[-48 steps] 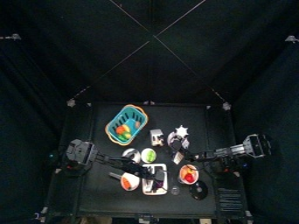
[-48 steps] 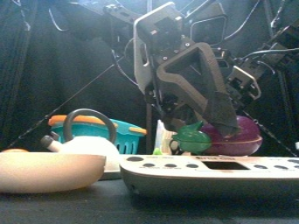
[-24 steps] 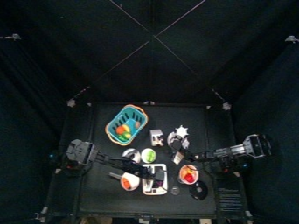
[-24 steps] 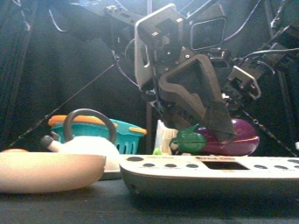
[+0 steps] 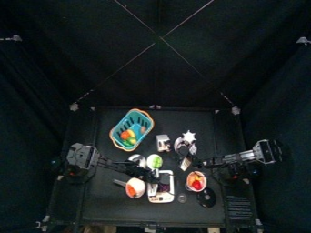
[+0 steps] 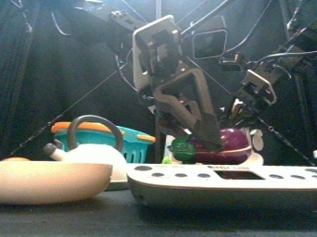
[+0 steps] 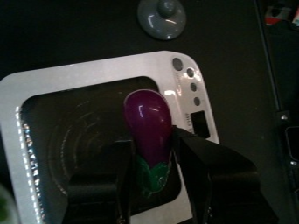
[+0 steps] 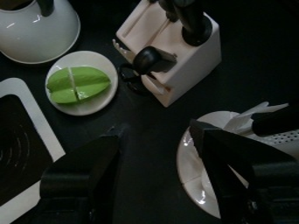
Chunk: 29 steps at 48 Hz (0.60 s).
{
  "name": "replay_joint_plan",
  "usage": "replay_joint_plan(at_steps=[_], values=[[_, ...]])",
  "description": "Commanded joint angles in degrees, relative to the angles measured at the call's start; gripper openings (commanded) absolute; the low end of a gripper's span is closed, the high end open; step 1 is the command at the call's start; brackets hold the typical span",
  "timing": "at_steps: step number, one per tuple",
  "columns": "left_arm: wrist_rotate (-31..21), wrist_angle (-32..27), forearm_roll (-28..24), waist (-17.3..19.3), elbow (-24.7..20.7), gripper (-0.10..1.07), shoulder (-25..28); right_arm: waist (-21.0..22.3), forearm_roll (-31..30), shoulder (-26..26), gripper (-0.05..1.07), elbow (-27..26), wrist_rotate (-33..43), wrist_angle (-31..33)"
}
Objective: Adjust eggplant into middle of stove
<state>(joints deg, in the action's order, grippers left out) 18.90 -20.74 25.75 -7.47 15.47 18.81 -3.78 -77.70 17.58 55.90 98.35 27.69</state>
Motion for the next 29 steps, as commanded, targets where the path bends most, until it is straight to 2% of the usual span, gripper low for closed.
replay_joint_plan(at_steps=[1, 20, 29], values=[[0.09, 0.18, -0.35, 0.97, -0.62, 0.58, -2.02, 0.09, -0.18, 0.53, 0.91, -1.23, 0.0, -0.09], [0.09, 0.09, -0.44, 1.14, -0.62, 0.59, -1.85, 0.18, -0.09, 0.53, 0.91, -1.23, 0.0, -0.09], [0.09, 0.09, -0.44, 1.14, -0.53, 0.7, -1.93, 0.09, -0.09, 0.53, 0.91, -1.23, 0.0, -0.09]])
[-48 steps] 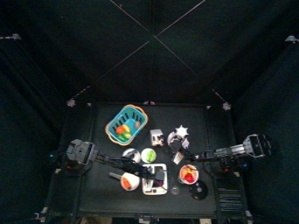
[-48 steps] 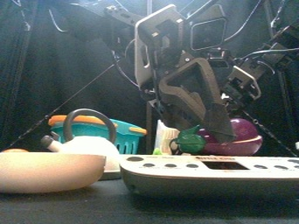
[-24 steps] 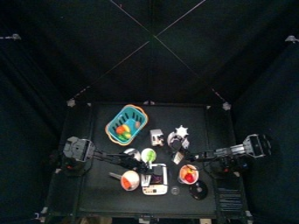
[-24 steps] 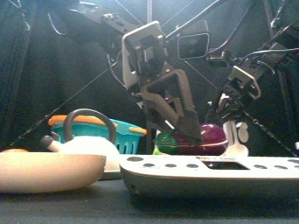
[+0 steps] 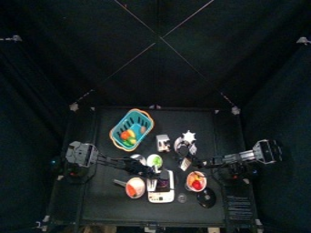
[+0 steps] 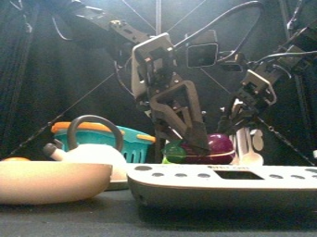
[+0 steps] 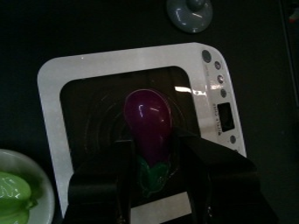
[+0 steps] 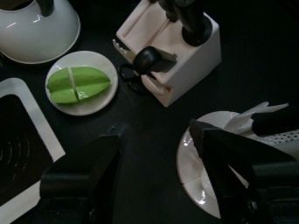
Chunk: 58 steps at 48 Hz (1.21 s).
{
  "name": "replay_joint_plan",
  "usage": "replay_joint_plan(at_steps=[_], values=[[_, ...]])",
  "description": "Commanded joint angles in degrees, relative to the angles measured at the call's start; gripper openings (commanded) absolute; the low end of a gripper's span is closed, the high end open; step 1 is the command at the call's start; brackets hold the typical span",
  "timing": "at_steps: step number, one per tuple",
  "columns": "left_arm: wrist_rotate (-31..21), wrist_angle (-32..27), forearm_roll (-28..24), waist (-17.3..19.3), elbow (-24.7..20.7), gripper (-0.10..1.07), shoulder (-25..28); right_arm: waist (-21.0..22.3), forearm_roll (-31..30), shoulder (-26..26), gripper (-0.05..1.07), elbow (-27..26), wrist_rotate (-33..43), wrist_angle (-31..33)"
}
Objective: Adjust eggplant into middle of stove
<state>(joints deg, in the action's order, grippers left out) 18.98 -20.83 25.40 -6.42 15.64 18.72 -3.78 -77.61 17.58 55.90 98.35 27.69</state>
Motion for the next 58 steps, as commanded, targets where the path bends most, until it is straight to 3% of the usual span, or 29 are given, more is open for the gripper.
replay_joint_plan(at_steps=[1, 12, 58], values=[[0.0, 0.18, -0.18, 0.09, -0.7, 0.72, -1.85, 0.09, -0.18, 0.53, 0.91, -1.23, 0.0, -0.09], [0.0, 0.53, -1.14, 0.18, -0.88, 0.88, -2.64, 0.09, -0.26, 0.53, 0.91, -1.14, 0.0, -0.09], [0.0, 3.34, -3.96, 2.02, -0.09, 0.88, -6.42, 0.09, -0.26, 0.53, 0.91, -1.14, 0.0, -0.09]])
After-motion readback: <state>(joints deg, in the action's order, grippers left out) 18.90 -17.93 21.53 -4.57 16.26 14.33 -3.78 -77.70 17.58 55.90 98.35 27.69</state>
